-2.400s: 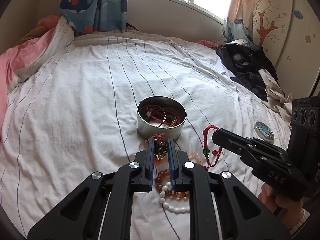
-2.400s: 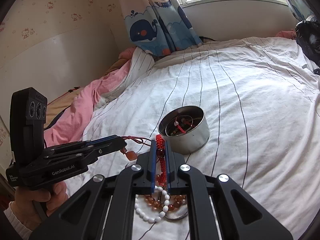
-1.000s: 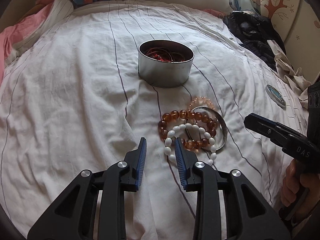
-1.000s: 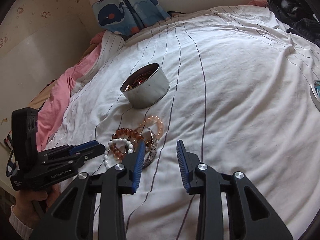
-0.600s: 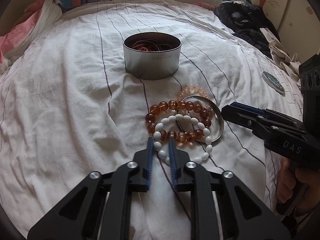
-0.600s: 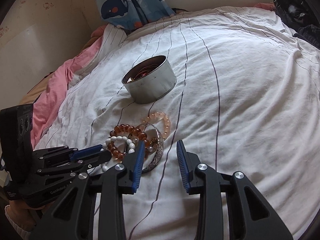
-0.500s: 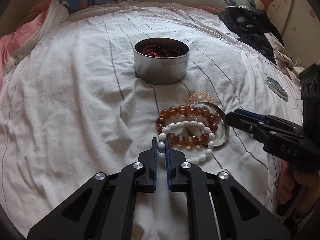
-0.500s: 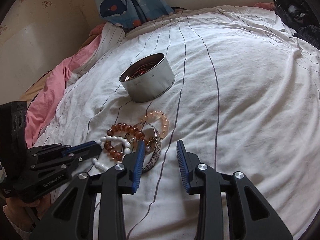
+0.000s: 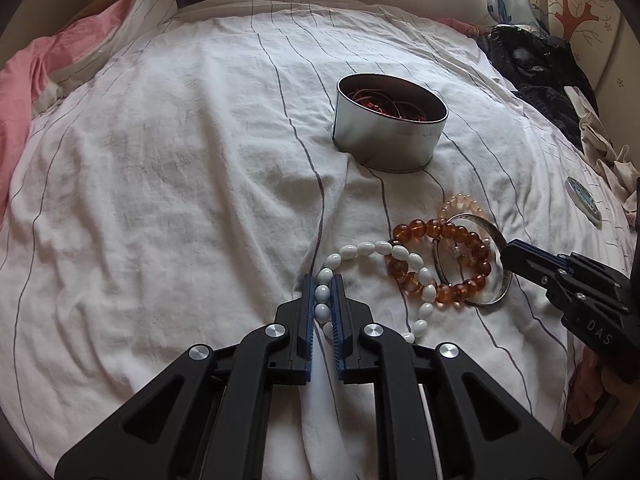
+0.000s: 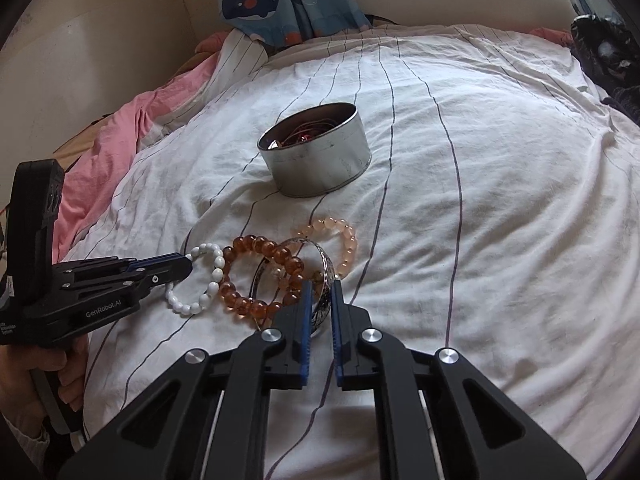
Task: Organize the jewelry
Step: 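Grasp the white bead bracelet with the left gripper while the right gripper grasps the amber bead bracelet, then lift both held bracelets from the bed toward the silver tin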
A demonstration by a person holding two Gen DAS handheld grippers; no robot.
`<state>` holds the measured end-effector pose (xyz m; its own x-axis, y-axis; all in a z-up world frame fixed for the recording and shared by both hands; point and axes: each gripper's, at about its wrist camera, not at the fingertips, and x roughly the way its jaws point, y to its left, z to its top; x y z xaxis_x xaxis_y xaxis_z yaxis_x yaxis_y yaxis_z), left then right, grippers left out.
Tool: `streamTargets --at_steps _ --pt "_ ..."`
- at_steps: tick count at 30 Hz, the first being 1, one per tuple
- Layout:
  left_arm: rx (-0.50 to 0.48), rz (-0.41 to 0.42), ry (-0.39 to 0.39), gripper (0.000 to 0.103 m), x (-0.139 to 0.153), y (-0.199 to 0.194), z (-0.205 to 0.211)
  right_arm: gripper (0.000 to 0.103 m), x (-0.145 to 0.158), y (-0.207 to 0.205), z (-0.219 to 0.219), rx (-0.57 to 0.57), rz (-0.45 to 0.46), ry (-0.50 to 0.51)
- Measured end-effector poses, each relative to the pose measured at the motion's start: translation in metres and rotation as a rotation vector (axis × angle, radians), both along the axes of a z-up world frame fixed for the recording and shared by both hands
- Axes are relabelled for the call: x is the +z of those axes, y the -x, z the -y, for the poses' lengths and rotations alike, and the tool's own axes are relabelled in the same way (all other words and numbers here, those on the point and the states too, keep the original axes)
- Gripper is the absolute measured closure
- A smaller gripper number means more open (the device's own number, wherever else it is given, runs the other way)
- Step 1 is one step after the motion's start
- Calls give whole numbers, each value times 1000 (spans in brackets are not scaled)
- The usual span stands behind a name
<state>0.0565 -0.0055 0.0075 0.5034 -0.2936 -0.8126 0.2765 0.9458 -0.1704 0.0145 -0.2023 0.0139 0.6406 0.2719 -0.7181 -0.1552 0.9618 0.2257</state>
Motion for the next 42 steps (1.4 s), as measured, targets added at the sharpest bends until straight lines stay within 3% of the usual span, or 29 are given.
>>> streamTargets --at_steps 4,6,7,9,12,18,23,25,31,37,40,42 --pt "2 -4 7 94 -1 -1 -1 98 5 1 3 -27 20 57" --pt "0 -3 4 94 -1 -1 -1 94 6 0 8 -56 31 60" --pt "-1 -3 3 94 -1 -1 -1 86 9 2 7 -52 58 64" --pt "-1 -3 4 93 -1 -1 -1 85 17 3 -1 11 99 46" --pt "-1 -3 4 93 -1 -1 0 85 11 -7 -19 88 63 39" --pt "-7 -4 1 91 -2 -1 3 79 -8 -27 -27 89 -29 63" --pt "-11 -2 1 89 -2 -1 4 81 -10 -27 -26 90 -33 60" --pt "-13 1 -3 89 -2 -1 4 91 -8 -26 -25 94 -23 56" --pt "-15 -4 7 88 -2 0 2 91 13 -5 -14 101 5 -85" --pt "-20 -6 14 86 -2 -1 2 90 5 24 -7 113 -74 -176" --pt "-31 -3 11 82 -2 0 4 69 -6 23 -8 82 -97 -144" --pt "-40 2 3 80 -2 1 6 69 -7 20 -9 87 -95 -143"
